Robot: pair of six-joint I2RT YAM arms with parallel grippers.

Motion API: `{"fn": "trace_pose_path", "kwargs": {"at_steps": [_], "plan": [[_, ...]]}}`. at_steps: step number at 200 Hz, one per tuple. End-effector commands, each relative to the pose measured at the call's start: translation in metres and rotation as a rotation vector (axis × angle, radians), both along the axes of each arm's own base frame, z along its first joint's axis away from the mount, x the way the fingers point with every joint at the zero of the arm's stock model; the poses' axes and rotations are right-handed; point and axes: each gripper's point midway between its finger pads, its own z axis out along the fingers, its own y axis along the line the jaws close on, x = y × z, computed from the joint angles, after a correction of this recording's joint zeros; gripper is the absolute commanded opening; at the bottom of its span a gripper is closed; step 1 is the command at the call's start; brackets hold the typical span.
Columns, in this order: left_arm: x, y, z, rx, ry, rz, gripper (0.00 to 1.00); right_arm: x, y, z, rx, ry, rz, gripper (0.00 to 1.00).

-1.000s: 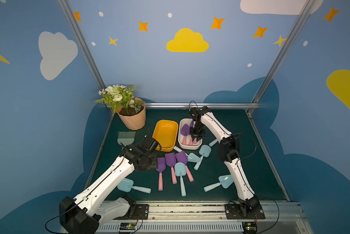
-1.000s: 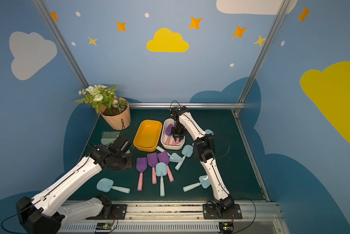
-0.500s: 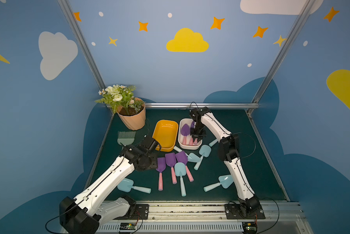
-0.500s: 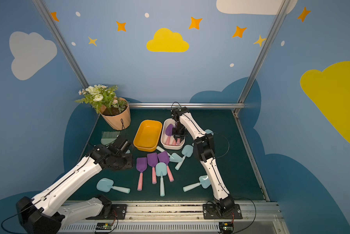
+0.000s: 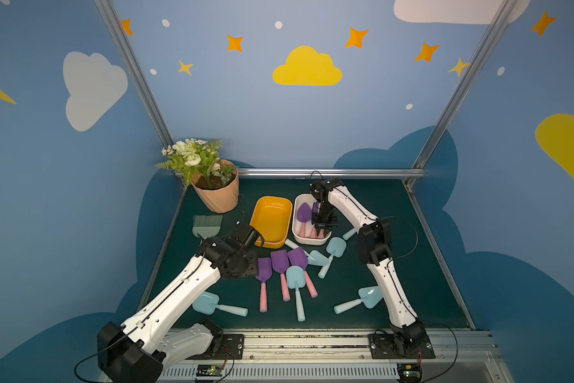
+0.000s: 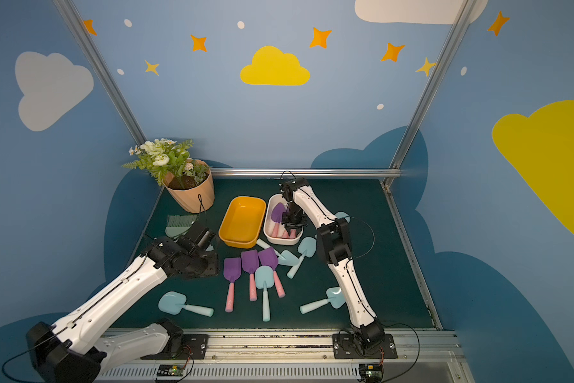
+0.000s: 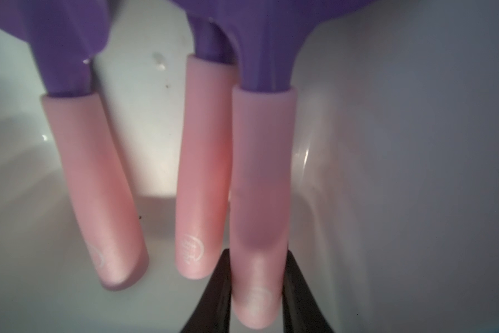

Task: Sort the small shovels by color and place them into the storage box
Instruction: Place the shovel in the storage box.

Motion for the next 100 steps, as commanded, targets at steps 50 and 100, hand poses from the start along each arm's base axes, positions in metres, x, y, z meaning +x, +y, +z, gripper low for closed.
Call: {"fn": "trace_pose_path", "kwargs": {"at_steps": [50, 100], "plan": [[-0.0011, 0.0033, -0.0037, 0.016, 0.008, -0.008, 0.55, -0.0061, -0.0037, -0.0130, -0.037, 0.036, -0.004, 0.11], [-0.0016, 0.0037, -0.0028, 0.014, 0.005, -0.007, 0.55, -0.0051, -0.0055, -0.0089, -0.041, 0.025, -0.006, 0.17]]}}
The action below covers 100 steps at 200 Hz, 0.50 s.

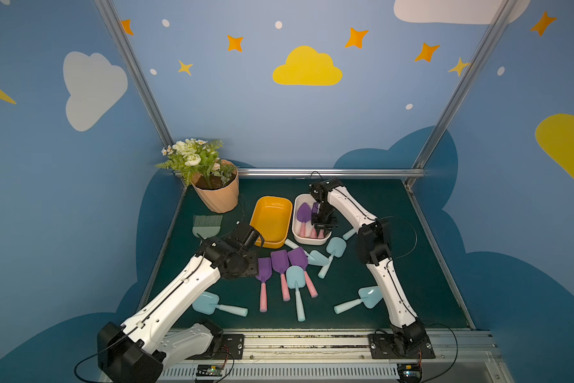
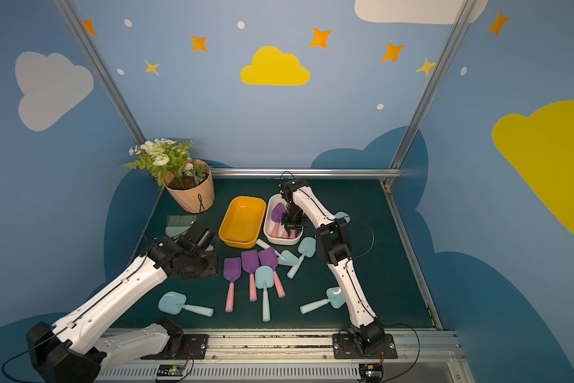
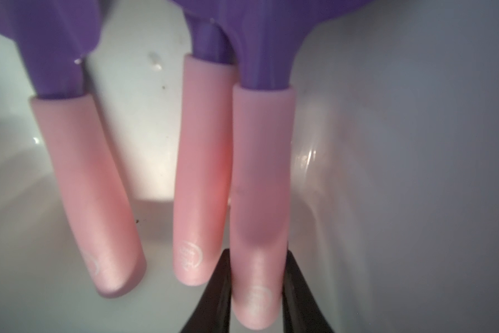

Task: Sort the small shovels by color and place them into the storage box
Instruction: Place the shovel in the storage box.

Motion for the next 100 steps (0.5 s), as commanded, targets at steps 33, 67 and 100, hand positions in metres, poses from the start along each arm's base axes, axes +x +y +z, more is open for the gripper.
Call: {"fn": "trace_pose_path", "kwargs": {"at_steps": [33, 67, 100], "plan": [[-0.002, 0.003, -0.002, 0.011, 0.004, -0.003, 0.56, -0.003, -0.008, -0.002, -0.038, 0.012, -0.009, 0.20], [-0.003, 0.004, -0.001, 0.008, 0.003, 0.001, 0.56, -0.004, -0.007, 0.004, -0.032, 0.006, -0.006, 0.27], [-0.003, 0.004, 0.000, 0.005, 0.001, 0.000, 0.56, -0.003, -0.007, 0.013, -0.026, -0.013, -0.008, 0.31]]}}
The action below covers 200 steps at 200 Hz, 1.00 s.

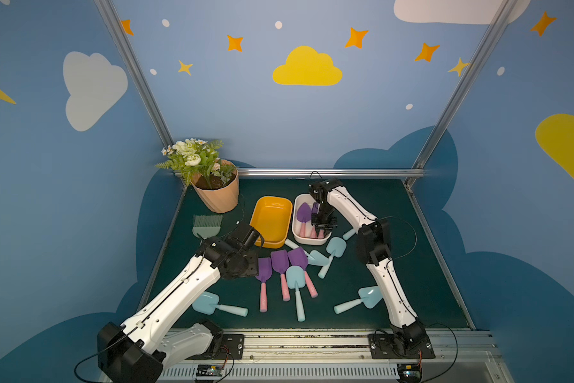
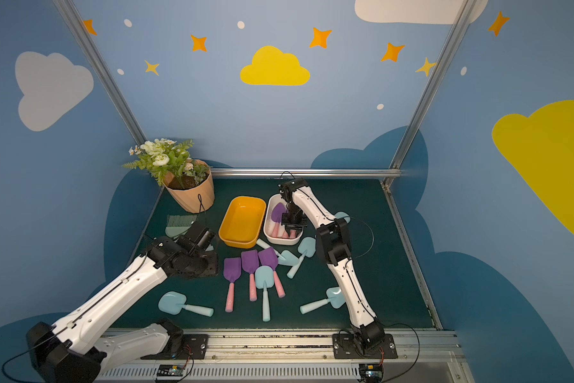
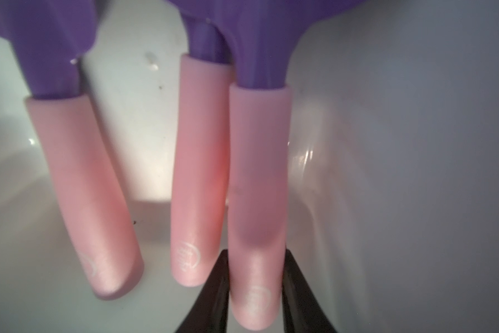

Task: Sort the small shovels by color and place them into the storage box
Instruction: Place the shovel in the storage box.

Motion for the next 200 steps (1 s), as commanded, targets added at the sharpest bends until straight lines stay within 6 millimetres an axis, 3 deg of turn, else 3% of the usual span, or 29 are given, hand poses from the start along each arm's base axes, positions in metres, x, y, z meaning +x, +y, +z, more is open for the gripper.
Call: {"fn": "trace_pose_path", "kwargs": {"at_steps": [1, 126, 173, 200], "plan": [[-0.003, 0.004, 0.000, 0.006, 0.002, 0.000, 0.56, -0.004, -0.005, 0.014, -0.015, -0.009, -0.009, 0.31], [-0.002, 0.007, 0.015, 0.011, -0.024, 0.009, 0.56, 0.003, -0.006, 0.078, 0.037, -0.154, 0.003, 0.43], [0.004, 0.016, 0.039, 0.067, -0.050, 0.007, 0.56, -0.002, -0.013, 0.124, 0.058, -0.234, -0.011, 0.45], [-0.001, 0.026, 0.046, 0.096, -0.024, 0.081, 0.56, -0.017, -0.020, 0.155, 0.066, -0.283, 0.000, 0.45]]}}
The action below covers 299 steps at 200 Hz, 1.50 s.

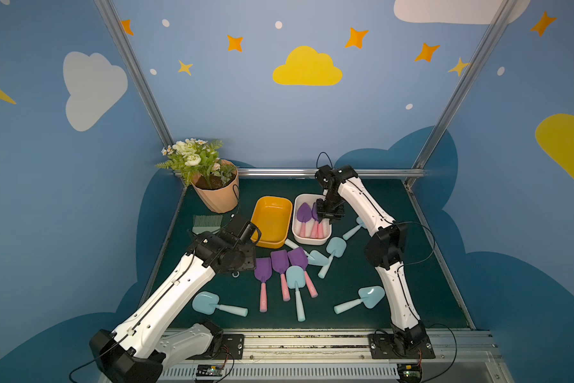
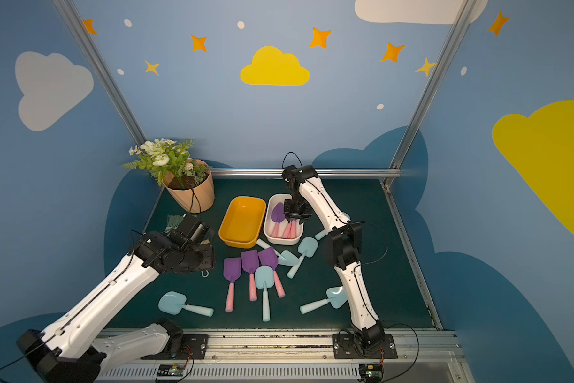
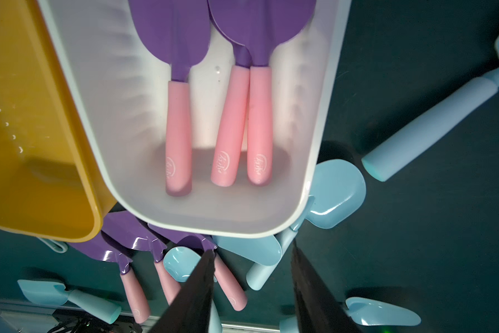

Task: Sort the small shovels by color and place them into the storage box
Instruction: Place the shovel in the storage box, then pick up the shovel from the center of the board.

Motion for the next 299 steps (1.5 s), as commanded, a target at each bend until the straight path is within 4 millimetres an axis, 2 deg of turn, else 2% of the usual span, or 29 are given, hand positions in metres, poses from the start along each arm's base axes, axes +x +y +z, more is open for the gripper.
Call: {"fn": "trace_pose_path", "kwargs": {"at_steps": [1, 33, 59, 99, 116, 130, 160, 209, 255, 299], "plan": [[-0.011, 0.017, 0.001, 0.066, 0.057, 0.068, 0.56, -0.020, -0.012, 0.048, 0.003, -0.067, -0.003, 0.45], [-0.026, 0.030, -0.007, 0.113, 0.145, 0.188, 0.57, -0.049, -0.020, 0.071, 0.002, -0.089, 0.020, 0.45], [-0.042, 0.020, -0.028, 0.051, 0.242, 0.265, 0.58, -0.074, -0.030, 0.085, 0.009, -0.109, 0.033, 0.46], [-0.082, 0.004, -0.077, -0.072, 0.397, 0.443, 0.62, -0.105, -0.047, 0.091, 0.033, -0.119, 0.029, 0.46], [-0.089, -0.003, -0.088, -0.168, 0.395, 0.554, 0.63, -0.115, -0.051, 0.089, 0.040, -0.115, 0.031, 0.46], [-0.090, -0.005, -0.088, -0.231, 0.362, 0.642, 0.63, -0.122, -0.054, 0.085, 0.041, -0.101, 0.033, 0.46], [-0.097, -0.003, -0.089, -0.300, 0.347, 0.791, 0.64, -0.133, -0.059, 0.079, 0.046, -0.082, 0.035, 0.46], [-0.122, -0.007, -0.121, -0.333, 0.475, 0.961, 0.64, -0.144, -0.064, 0.078, 0.067, -0.092, 0.028, 0.46], [-0.117, -0.008, -0.127, -0.333, 0.509, 1.010, 0.67, -0.146, -0.064, 0.073, 0.067, -0.085, 0.050, 0.46], [-0.115, -0.008, -0.142, -0.335, 0.540, 1.055, 0.67, -0.149, -0.065, 0.066, 0.064, -0.074, 0.056, 0.46]]}}
